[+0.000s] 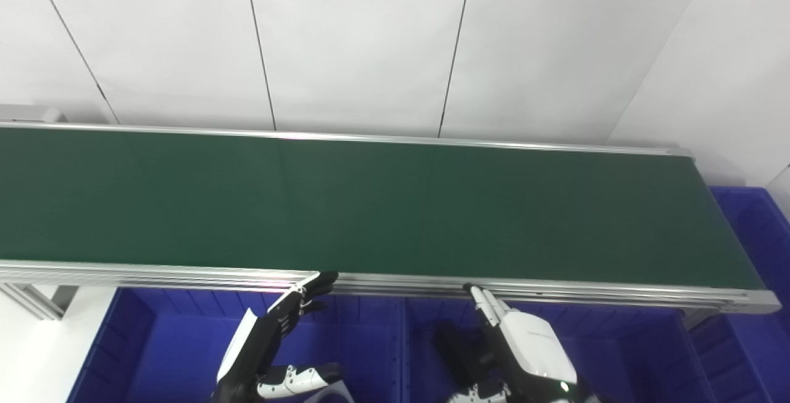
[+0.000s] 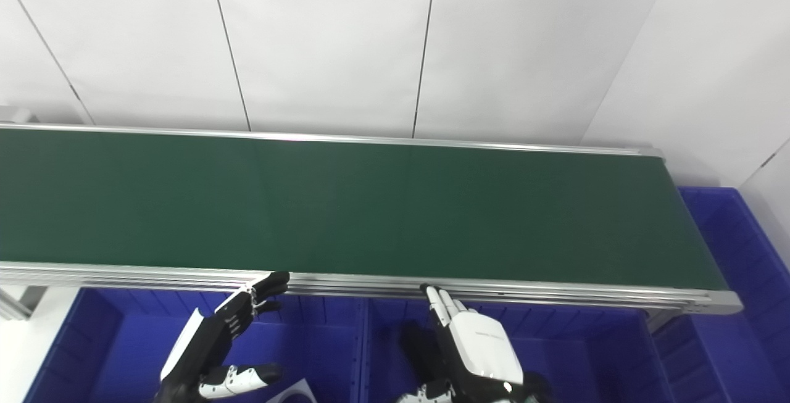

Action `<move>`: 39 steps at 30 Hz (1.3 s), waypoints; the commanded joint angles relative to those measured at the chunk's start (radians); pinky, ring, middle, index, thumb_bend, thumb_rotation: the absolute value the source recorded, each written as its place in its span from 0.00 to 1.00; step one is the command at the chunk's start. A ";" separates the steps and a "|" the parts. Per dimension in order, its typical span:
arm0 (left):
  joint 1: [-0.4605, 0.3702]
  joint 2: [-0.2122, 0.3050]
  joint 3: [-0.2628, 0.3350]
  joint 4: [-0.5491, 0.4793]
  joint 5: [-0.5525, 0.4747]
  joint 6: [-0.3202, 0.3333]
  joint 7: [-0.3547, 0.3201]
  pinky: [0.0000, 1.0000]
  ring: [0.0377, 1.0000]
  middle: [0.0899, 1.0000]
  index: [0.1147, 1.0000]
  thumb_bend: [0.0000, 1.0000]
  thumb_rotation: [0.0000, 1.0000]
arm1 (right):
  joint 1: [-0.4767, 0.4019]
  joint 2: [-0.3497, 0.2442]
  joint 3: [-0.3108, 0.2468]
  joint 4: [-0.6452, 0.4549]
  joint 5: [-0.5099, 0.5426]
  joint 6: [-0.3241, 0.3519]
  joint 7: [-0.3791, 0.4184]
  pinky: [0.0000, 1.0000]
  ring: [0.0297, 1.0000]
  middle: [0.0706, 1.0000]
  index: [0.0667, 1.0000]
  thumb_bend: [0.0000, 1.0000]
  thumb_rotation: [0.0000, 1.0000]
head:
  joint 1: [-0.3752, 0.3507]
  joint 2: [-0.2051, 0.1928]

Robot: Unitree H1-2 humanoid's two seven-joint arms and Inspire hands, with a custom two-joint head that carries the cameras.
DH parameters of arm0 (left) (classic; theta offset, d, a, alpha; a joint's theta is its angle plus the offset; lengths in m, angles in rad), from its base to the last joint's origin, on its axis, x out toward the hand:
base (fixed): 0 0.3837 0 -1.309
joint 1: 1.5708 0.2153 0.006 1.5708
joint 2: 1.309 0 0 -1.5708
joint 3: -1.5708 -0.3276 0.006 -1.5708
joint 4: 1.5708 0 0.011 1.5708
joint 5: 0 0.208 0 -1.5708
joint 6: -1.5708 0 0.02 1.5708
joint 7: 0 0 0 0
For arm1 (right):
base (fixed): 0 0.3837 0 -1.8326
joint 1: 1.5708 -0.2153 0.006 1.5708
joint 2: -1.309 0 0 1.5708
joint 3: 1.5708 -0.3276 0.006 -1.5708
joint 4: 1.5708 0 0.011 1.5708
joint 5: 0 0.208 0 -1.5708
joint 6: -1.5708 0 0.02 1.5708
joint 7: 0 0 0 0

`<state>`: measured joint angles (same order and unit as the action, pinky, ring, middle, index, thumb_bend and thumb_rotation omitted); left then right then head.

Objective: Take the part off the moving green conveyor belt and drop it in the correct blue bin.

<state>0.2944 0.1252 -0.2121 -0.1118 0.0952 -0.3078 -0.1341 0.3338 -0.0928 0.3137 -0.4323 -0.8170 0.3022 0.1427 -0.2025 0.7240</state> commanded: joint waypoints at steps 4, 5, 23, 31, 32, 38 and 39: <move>0.006 -0.009 0.008 -0.029 -0.015 -0.031 0.002 0.80 0.85 0.86 0.83 0.88 0.53 | 0.057 0.060 -0.064 -0.037 0.274 -0.159 -0.098 0.83 0.93 0.99 1.00 0.79 0.53 | 0.018 0.004; 0.008 -0.011 0.009 -0.031 -0.014 -0.033 0.004 0.80 0.85 0.86 0.82 0.88 0.53 | 0.066 0.065 -0.071 -0.040 0.307 -0.166 -0.099 0.84 0.93 0.99 1.00 0.78 0.54 | 0.018 0.004; 0.009 -0.031 0.013 -0.047 -0.004 -0.021 0.004 0.82 0.86 0.86 0.84 0.87 0.52 | 0.083 0.043 -0.122 -0.030 0.608 -0.174 -0.069 0.95 0.97 0.99 1.00 0.77 0.44 | 0.055 0.013; 0.007 -0.063 0.009 -0.044 0.012 -0.006 0.012 0.80 0.86 0.86 0.85 0.87 0.51 | 0.041 -0.065 -0.138 -0.037 0.684 -0.170 0.010 0.99 1.00 1.00 1.00 0.77 0.33 | 0.079 0.009; 0.006 -0.066 0.009 -0.042 0.016 -0.008 0.013 0.80 0.85 0.86 0.85 0.87 0.50 | 0.032 -0.086 -0.142 -0.040 0.698 -0.169 0.026 0.99 1.00 1.00 1.00 0.80 0.33 | 0.078 0.010; -0.002 -0.074 0.011 -0.039 0.021 0.007 0.007 0.80 0.86 0.88 0.86 0.88 0.51 | -0.005 -0.146 -0.147 -0.040 0.730 -0.162 0.064 0.97 1.00 1.00 1.00 0.92 0.33 | 0.074 0.012; -0.003 -0.074 0.011 -0.039 0.017 0.011 0.004 0.81 0.86 0.88 0.87 0.89 0.52 | -0.009 -0.150 -0.144 -0.039 0.731 -0.159 0.066 0.97 1.00 1.00 1.00 0.93 0.33 | 0.074 0.012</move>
<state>0.3078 0.0557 -0.1987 -0.1239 0.1170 -0.2968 -0.1317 0.3354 -0.2394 0.1675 -0.4433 -0.1011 0.1813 0.1960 -0.1289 0.7348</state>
